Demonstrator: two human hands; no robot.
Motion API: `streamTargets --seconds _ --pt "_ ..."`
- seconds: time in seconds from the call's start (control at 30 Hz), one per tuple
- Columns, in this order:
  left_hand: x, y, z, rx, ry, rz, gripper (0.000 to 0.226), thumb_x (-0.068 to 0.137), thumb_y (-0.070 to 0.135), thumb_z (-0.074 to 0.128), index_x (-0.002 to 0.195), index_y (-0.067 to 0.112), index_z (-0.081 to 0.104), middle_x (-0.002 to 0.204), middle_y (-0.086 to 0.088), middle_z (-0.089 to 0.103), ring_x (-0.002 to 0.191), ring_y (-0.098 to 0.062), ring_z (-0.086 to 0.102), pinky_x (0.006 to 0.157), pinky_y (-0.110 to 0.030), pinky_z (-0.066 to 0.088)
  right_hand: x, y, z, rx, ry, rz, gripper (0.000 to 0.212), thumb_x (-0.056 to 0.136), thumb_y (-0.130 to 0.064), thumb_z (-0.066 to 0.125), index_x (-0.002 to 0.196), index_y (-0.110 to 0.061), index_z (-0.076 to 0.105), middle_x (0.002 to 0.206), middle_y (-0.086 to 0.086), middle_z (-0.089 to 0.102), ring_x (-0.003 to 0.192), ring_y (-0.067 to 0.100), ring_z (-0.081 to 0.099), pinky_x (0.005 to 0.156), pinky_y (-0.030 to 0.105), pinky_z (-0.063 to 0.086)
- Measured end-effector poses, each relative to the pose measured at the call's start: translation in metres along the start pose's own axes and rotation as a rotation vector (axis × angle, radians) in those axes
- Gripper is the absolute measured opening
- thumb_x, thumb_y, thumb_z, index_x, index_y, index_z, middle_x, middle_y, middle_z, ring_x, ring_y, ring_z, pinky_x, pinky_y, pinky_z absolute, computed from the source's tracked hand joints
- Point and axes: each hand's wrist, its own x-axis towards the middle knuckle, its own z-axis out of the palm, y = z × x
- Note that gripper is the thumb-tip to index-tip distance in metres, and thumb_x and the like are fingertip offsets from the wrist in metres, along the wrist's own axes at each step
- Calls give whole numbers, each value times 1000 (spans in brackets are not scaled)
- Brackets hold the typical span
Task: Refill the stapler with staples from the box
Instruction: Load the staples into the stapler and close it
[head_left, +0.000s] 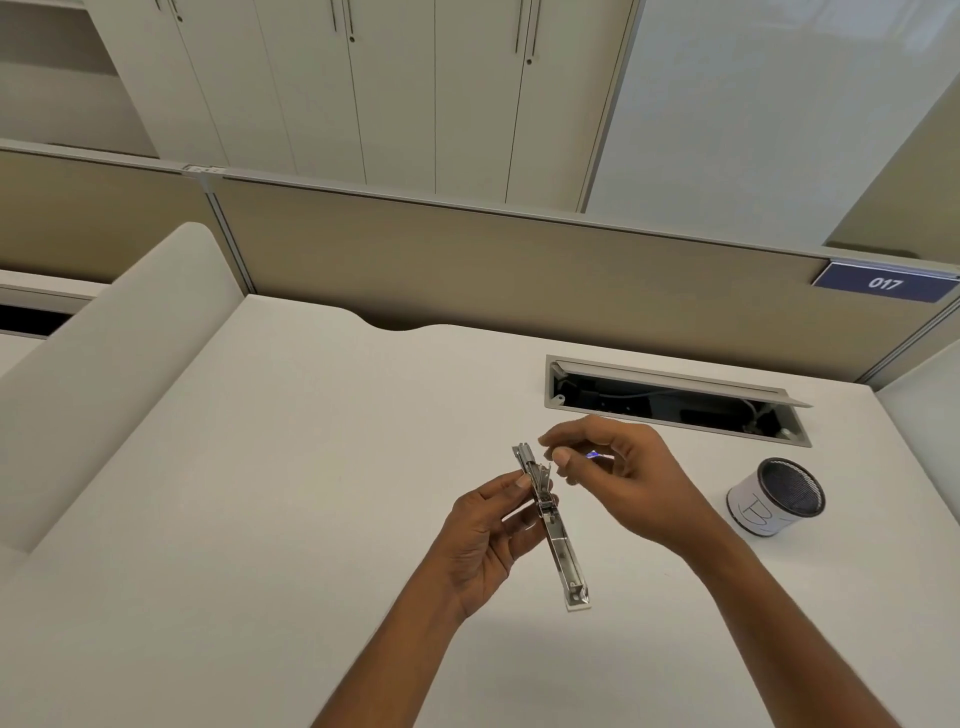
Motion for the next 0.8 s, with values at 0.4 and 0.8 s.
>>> streamTargets --seconds 0.4,0.8 --pt "1 -1 6 38 -46 12 52 74 23 90 118 1 74 106 -12 76 96 -25 75 73 -32 63 4 2 5 -92 -10 -3 13 92 -10 73 96 -21 79 91 -13 73 91 7 69 75 13 54" --pt "-3 -1 7 14 -37 44 44 79 21 86 120 6 75 107 -13 77 103 -25 74 79 -35 62 4 12 24 135 95 276 25 88 -19 77 109 -27 68 83 -2 73 80 14 74 76 25 63"
